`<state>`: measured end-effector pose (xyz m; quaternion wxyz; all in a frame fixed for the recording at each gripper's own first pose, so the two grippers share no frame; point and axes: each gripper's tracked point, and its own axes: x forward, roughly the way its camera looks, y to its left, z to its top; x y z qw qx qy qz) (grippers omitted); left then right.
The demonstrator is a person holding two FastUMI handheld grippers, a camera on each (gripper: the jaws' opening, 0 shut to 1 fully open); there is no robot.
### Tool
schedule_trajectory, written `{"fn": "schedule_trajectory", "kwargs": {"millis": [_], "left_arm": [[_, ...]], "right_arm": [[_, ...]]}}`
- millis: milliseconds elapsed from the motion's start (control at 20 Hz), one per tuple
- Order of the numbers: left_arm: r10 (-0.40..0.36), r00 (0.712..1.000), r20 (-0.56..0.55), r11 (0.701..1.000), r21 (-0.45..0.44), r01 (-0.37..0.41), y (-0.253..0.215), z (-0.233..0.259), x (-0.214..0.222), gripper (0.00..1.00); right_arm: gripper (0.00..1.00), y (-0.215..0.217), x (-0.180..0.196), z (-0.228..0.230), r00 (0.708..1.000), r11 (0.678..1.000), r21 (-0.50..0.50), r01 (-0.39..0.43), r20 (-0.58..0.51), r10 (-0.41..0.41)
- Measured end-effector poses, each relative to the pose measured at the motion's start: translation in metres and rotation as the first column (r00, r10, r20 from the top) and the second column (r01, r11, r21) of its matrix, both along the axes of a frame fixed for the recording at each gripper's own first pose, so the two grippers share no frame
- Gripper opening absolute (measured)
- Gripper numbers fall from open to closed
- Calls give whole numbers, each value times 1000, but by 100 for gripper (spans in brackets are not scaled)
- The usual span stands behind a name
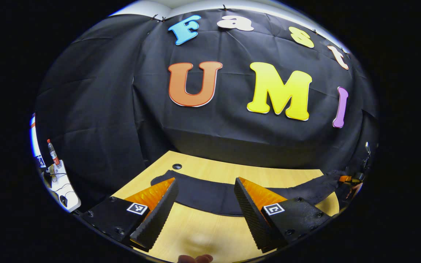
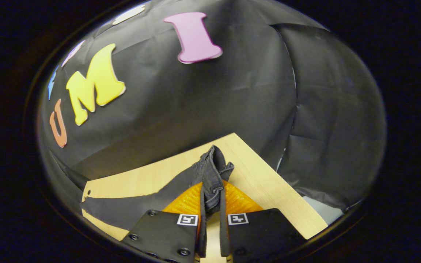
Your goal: Grasp the waist and the cuffs of the jeans and fold them to make the two legs overlap; first hold the waist and fold one-third of the jeans toward the cuffs, then hold the cuffs and fold the remaining one-third in the same direction to finish folding.
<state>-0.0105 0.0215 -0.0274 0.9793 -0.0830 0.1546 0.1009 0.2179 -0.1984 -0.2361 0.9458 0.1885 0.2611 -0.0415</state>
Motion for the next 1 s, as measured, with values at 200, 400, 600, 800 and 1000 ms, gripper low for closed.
{"fn": "schedule_trajectory", "kwargs": {"millis": [200,400,600,800,1000], "left_arm": [[36,999,18,999,-7,-36,36,-4,-15,99],[54,998,45,998,-12,-54,70,-8,-25,99],[77,996,45,997,-14,-76,103,-18,-34,99],[74,996,58,997,8,-74,124,-20,-40,99],[80,996,28,997,-11,-80,142,-41,-47,99]], "right_arm": [[15,65,2,58,994,993,-85,-76,78,83],[15,152,6,100,972,971,-158,-178,127,198],[15,249,-4,108,934,925,-247,-288,139,328],[11,343,-21,86,885,863,-301,-405,107,453],[12,429,-39,33,839,813,-272,-515,34,543]]}}
